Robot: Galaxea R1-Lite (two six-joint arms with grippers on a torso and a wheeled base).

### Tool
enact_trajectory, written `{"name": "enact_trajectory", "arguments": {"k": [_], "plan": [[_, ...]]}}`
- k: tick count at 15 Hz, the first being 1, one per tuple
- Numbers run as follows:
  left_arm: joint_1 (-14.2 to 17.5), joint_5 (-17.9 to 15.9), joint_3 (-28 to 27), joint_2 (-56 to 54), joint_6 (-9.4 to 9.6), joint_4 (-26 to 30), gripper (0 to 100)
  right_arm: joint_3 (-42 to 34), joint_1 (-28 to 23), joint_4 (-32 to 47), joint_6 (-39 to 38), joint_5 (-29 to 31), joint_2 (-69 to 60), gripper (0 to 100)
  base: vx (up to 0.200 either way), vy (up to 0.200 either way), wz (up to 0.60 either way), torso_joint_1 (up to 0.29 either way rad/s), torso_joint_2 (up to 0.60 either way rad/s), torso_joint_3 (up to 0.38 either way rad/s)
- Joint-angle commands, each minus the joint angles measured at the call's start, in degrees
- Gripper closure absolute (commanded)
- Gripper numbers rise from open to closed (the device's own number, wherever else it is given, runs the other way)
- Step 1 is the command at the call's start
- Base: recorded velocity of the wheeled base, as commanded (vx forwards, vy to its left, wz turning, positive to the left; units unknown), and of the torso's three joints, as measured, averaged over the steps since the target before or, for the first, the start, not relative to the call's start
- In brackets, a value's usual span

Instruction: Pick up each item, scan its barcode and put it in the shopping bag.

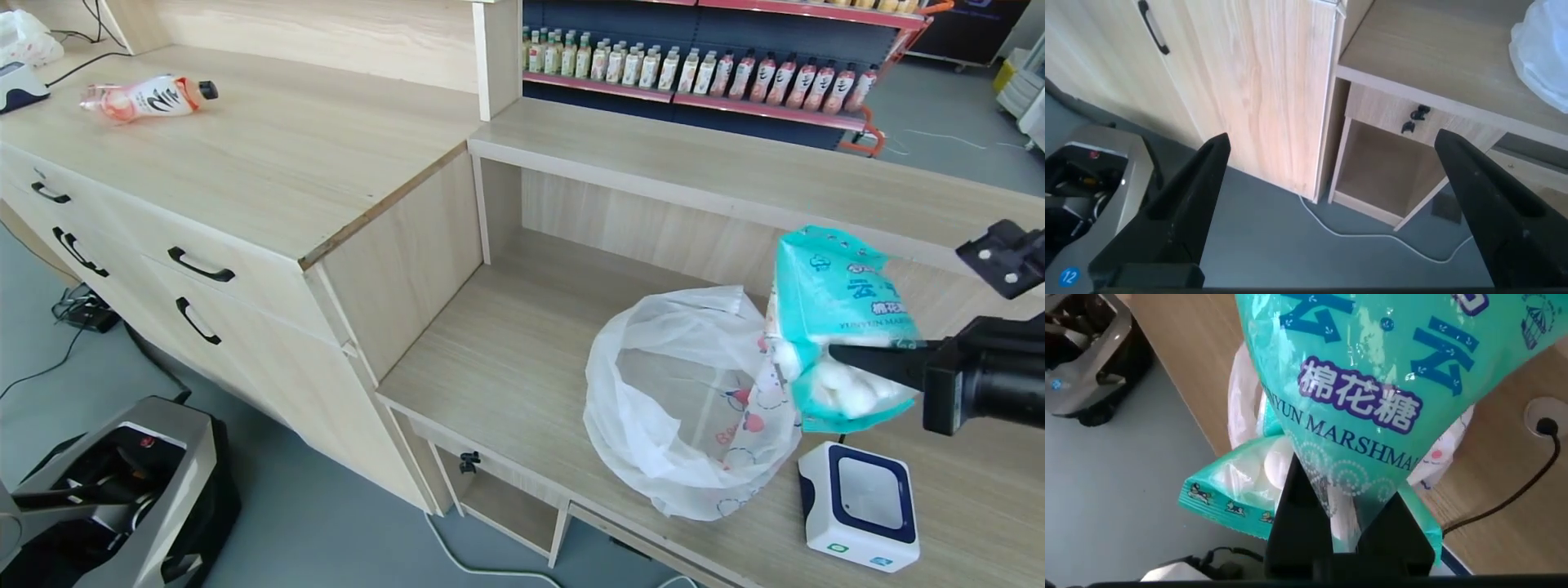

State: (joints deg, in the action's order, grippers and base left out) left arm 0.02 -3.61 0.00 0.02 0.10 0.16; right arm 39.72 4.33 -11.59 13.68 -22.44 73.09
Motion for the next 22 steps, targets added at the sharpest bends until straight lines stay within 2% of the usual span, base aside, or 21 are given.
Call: {"name": "enact_trajectory", "arguments": {"k": [1, 3, 7, 11, 17, 19, 22], "plan": [[0.1, 0.0, 0.0, 0.1, -0.01, 0.0, 0, -2.5, -0.6, -0.4, 0.8, 0.9, 2.3, 100, 0.0, 0.0, 0.0, 0.0, 0.0, 0.0], [0.0, 0.0, 0.0, 0.1, -0.01, 0.0, 0, -3.0, -1.0, -0.4, 0.8, 0.7, 4.1, 100, 0.0, 0.0, 0.0, 0.0, 0.0, 0.0], [0.1, 0.0, 0.0, 0.1, -0.01, 0.0, 0, -3.8, -0.6, -9.6, 0.9, -3.4, 13.2, 100, 0.0, 0.0, 0.0, 0.0, 0.0, 0.0], [0.1, 0.0, 0.0, 0.1, -0.01, 0.0, 0, -5.0, 0.1, -17.1, 0.9, -3.7, 19.9, 100, 0.0, 0.0, 0.0, 0.0, 0.0, 0.0], [0.1, 0.0, 0.0, 0.1, -0.01, 0.0, 0, -6.2, 0.0, -19.4, 2.8, -3.7, 25.9, 100, 0.0, 0.0, 0.0, 0.0, 0.0, 0.0], [0.0, 0.0, 0.0, 0.1, -0.01, 0.0, 0, -7.7, 0.1, -25.6, 2.8, -3.7, 28.3, 100, 0.0, 0.0, 0.0, 0.0, 0.0, 0.0], [0.1, 0.0, 0.0, 0.1, -0.01, 0.0, 0, -7.2, 0.2, -29.3, 2.8, -3.7, 30.6, 100, 0.0, 0.0, 0.0, 0.0, 0.0, 0.0]]}}
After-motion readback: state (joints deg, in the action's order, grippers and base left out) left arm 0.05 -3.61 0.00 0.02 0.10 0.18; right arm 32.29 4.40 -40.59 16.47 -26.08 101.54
